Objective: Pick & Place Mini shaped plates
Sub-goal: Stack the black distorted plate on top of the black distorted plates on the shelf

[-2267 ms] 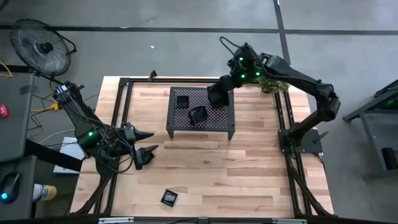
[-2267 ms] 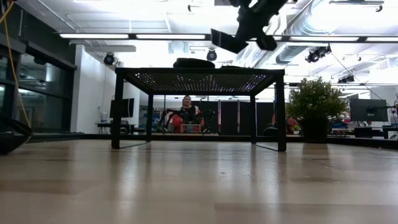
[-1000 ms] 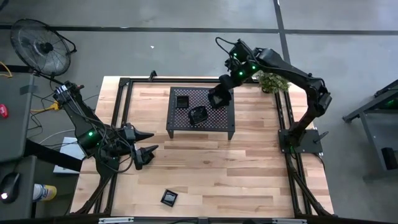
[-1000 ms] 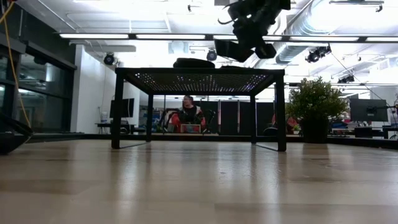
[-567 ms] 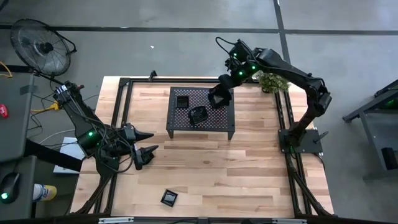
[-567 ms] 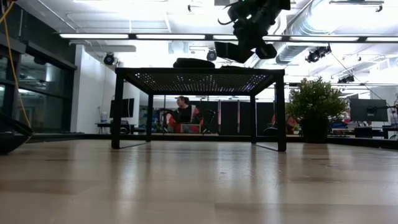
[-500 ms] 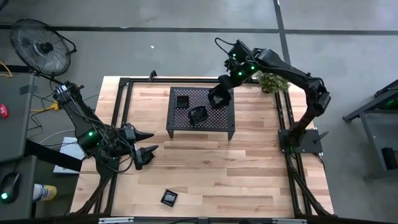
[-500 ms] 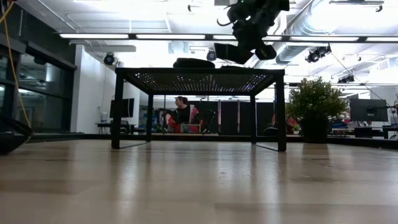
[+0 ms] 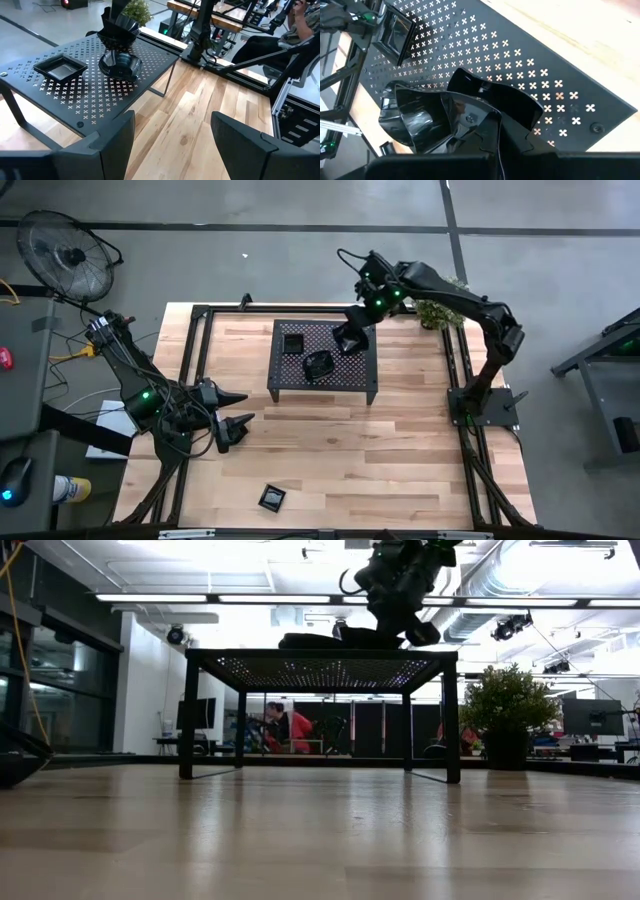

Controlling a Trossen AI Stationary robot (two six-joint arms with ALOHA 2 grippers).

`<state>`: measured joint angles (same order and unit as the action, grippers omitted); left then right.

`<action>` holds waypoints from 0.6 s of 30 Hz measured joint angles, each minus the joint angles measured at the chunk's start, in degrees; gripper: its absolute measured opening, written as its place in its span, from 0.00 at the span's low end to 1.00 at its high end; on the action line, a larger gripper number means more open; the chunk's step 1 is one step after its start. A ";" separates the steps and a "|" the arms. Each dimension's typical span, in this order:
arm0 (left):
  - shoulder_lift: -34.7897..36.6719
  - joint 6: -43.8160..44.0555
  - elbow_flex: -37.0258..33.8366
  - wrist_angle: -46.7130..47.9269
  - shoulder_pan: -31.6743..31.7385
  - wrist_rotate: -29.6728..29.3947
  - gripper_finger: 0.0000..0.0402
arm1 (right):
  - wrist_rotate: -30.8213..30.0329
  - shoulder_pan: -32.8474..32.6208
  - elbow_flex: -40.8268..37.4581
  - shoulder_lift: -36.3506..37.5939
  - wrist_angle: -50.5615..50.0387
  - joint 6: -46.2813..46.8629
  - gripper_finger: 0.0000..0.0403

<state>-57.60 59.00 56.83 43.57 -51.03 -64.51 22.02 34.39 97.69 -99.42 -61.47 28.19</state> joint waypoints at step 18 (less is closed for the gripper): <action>0.00 -0.04 -0.02 0.04 0.00 0.11 0.64 | -1.37 0.00 0.00 -0.02 -1.47 3.48 0.08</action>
<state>-57.60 58.96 56.82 43.62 -51.03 -64.40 20.65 34.39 97.69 -99.44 -62.94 31.67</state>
